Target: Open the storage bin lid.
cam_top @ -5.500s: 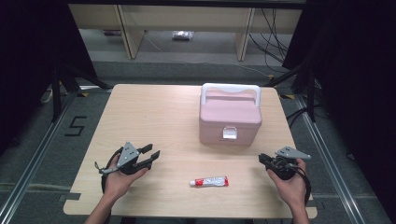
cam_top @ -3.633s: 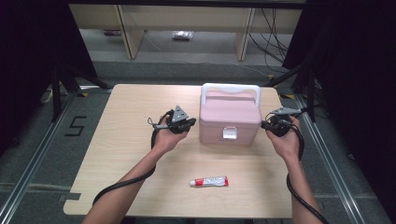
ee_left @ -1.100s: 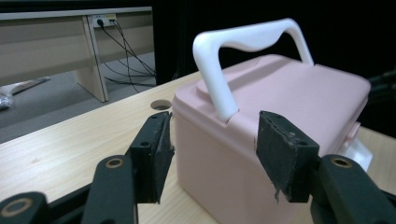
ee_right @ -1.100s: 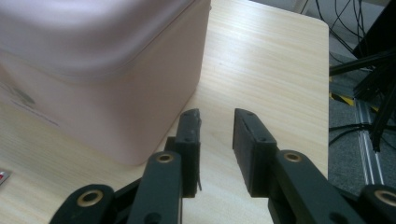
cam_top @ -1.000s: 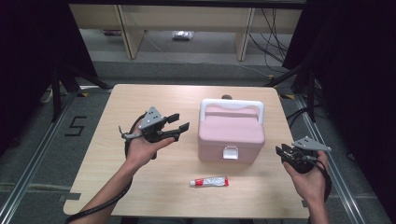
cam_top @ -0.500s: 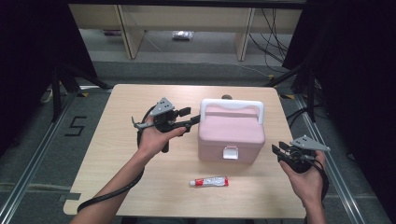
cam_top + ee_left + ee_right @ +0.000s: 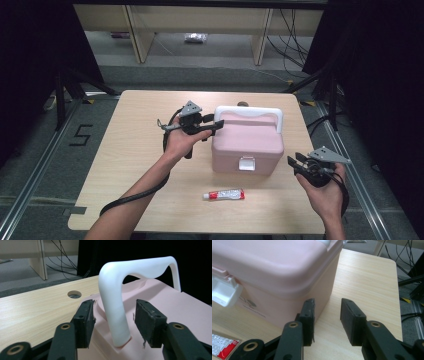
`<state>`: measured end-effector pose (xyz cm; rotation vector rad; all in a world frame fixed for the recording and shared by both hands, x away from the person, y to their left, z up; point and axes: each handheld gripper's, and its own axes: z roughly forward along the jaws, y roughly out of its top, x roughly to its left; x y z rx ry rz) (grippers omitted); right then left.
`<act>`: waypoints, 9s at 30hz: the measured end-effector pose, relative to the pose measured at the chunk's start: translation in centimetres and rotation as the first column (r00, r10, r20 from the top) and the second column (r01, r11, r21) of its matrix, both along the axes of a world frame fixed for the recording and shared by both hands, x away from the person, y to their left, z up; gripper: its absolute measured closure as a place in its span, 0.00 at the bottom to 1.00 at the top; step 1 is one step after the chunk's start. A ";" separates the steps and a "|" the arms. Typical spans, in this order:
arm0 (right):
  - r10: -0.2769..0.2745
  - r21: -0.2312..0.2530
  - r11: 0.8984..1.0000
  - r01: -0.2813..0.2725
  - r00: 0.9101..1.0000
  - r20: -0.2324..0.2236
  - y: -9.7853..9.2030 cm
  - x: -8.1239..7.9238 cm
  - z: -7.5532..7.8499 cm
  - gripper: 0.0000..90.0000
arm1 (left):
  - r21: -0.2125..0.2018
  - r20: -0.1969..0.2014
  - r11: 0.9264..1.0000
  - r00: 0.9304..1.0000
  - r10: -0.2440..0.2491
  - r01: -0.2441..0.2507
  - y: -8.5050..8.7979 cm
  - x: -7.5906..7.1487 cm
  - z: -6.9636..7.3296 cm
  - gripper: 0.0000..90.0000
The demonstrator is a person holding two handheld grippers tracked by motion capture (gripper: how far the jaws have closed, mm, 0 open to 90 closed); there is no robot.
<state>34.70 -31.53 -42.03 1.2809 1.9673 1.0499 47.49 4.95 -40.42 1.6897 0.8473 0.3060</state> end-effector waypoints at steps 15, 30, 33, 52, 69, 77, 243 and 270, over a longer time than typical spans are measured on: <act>-0.010 0.047 0.999 0.010 1.000 -0.008 0.2 -0.2 0.3 0.71 | -0.032 -0.058 0.999 0.998 -0.007 0.005 -0.5 1.2 0.6 0.81; 0.016 0.038 0.999 -0.017 1.000 0.024 0.6 -0.6 1.3 0.88 | -0.032 -0.077 0.999 0.997 -0.003 0.000 -1.0 1.4 2.3 0.82; 0.015 0.049 0.999 -0.016 1.000 0.019 0.7 -0.8 1.5 0.94 | -0.036 -0.080 0.999 0.997 0.003 -0.006 -0.8 1.5 2.4 0.82; 0.077 0.139 0.987 -0.077 0.997 0.010 2.9 -0.6 2.5 1.00 | -0.036 -0.108 0.999 0.994 0.005 -0.009 -0.7 1.9 2.8 0.82; 0.089 0.121 0.988 -0.091 0.996 0.024 4.1 -0.1 2.0 1.00 | -0.032 -0.112 0.999 0.994 -0.001 -0.003 -0.6 2.0 2.9 0.81; 0.082 0.127 0.988 -0.089 0.995 0.061 4.3 0.1 2.0 1.00 | -0.001 -0.040 1.000 0.999 -0.002 0.002 -0.6 1.7 3.3 0.71; -0.055 0.130 0.991 0.023 0.966 0.252 6.2 4.8 6.4 1.00 | 0.218 0.250 0.918 0.890 -0.380 0.331 -6.8 -8.5 -5.9 0.99; -0.084 0.134 0.990 0.047 0.956 0.282 6.7 6.6 7.0 1.00 | 0.220 0.250 0.917 0.890 -0.382 0.332 -6.8 -8.5 -5.9 0.99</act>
